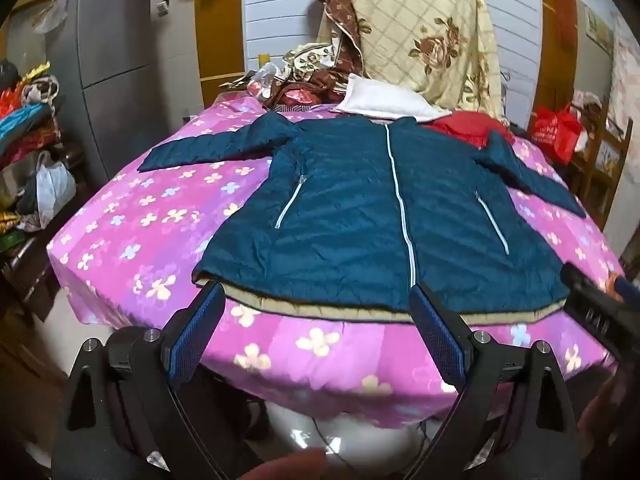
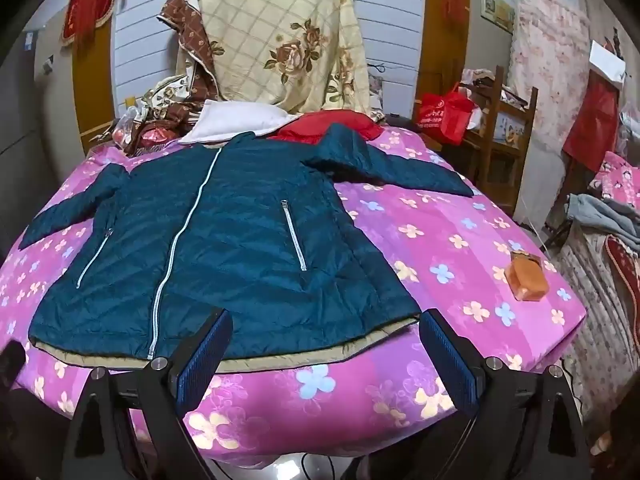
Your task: Fold large clothes
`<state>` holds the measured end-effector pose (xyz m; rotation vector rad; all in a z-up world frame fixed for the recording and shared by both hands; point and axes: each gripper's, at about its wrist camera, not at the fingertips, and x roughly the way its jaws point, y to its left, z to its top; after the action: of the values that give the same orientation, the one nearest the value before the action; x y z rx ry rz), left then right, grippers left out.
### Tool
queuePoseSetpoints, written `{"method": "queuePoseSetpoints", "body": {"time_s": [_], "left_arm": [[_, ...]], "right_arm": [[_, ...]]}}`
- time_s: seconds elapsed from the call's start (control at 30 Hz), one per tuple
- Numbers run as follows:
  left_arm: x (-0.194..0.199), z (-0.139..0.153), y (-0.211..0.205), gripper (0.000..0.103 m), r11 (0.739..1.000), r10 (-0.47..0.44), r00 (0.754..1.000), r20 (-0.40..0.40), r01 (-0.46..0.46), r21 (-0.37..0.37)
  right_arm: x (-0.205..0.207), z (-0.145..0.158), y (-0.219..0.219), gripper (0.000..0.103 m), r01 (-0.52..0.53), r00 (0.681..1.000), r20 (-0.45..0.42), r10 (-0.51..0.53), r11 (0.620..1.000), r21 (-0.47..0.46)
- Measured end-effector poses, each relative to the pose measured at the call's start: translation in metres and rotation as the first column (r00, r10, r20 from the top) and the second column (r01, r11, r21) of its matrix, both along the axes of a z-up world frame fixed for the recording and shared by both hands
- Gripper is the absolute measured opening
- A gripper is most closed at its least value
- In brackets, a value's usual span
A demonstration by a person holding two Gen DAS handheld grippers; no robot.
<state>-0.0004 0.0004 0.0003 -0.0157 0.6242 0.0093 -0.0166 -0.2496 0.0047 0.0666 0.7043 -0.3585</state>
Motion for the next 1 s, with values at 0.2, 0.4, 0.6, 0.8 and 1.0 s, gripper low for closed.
{"method": "queuePoseSetpoints", "body": {"time_s": [0.2,0.4,0.6,0.8,1.0], "left_arm": [[-0.014,0.002,-0.004,0.093,0.999,-0.043,0.999,-0.027,0.044,0.018],[-0.015,0.003,-0.01,0.093,0.996,-0.09,0.995,-0.044,0.09,0.0],[-0.013,0.005,-0.014,0.093,0.996,-0.081,0.996,-0.047,0.082,0.02],[-0.012,0.004,-0.014,0.093,0.994,-0.11,0.992,-0.063,0.11,0.0],[-0.013,0.002,-0.015,0.093,0.994,-0.109,0.992,-0.067,0.109,0.006]], "right_arm": [[0.002,0.003,-0.001,0.093,0.013,1.0,0.003,-0.013,1.0,0.011],[-0.002,0.003,-0.004,0.093,0.028,1.0,0.004,-0.028,0.999,0.019],[-0.002,0.004,-0.005,0.093,0.036,0.999,-0.014,-0.036,0.999,0.013],[-0.002,0.003,-0.003,0.093,0.028,1.0,-0.014,-0.028,1.0,0.002],[-0.001,0.002,-0.002,0.093,0.028,0.999,-0.023,-0.028,1.0,0.002]]}}
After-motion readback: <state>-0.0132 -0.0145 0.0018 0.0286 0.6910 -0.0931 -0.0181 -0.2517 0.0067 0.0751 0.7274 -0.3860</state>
